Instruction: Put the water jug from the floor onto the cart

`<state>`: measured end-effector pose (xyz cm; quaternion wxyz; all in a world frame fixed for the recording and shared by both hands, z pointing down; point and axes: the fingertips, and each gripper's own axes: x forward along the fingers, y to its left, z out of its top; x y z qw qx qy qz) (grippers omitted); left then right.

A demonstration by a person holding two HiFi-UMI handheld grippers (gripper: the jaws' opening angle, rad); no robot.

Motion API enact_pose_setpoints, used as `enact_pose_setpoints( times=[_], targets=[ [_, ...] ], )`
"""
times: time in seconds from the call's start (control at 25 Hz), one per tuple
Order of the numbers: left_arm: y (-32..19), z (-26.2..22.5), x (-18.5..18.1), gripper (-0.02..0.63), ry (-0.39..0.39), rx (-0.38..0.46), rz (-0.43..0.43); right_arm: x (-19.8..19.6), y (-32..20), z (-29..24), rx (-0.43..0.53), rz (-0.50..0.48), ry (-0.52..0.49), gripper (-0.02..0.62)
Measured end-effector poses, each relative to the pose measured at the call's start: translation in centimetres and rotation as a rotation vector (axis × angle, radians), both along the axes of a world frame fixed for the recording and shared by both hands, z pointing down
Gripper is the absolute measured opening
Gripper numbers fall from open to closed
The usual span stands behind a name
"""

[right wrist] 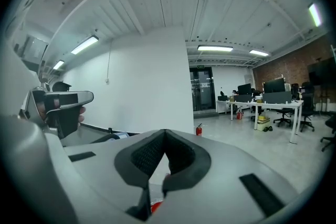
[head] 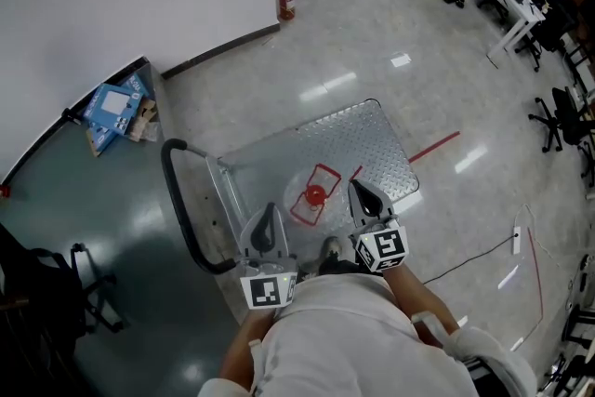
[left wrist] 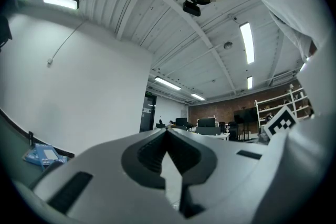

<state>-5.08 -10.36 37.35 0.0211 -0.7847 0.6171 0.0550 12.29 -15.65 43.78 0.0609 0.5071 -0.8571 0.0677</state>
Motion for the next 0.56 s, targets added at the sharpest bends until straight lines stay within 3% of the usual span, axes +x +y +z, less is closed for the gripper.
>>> enact_pose_setpoints(
  times=[0.56],
  targets=[
    [0.08, -0.5, 0.69, 0.003, 0.005, 0.004, 0.005, 0.56, 0.03, -0.68, 0.011, -0.014, -0.004, 0.012]
  ],
)
